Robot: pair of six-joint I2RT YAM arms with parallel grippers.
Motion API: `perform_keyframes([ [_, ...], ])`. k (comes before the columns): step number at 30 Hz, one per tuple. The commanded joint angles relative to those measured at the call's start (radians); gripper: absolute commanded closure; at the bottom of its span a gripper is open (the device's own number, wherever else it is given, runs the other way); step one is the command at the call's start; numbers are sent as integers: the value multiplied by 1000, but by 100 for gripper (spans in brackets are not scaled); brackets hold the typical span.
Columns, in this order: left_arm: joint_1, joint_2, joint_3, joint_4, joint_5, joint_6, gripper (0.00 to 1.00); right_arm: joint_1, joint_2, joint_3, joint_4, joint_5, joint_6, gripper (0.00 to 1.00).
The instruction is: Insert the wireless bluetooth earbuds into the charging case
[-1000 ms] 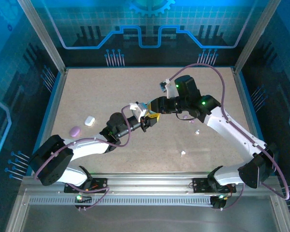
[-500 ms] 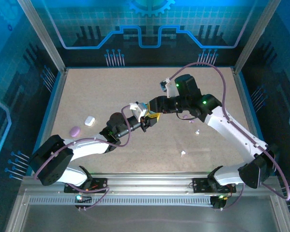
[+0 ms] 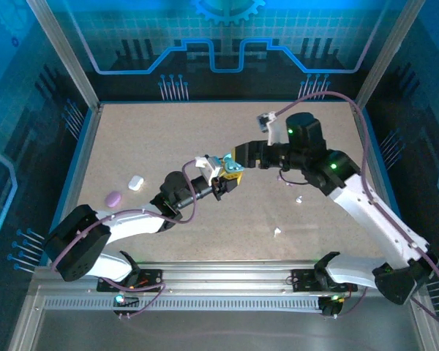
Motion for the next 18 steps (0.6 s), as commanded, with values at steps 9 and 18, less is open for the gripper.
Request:
perform_keyframes([
  [9,-8,-138,-23,-62,125,57,64,-116,190,170,-192,27,10,32],
  [18,-9,-143,11,-90,89,20,64,-109,286,188,-254,-187,-95,32],
])
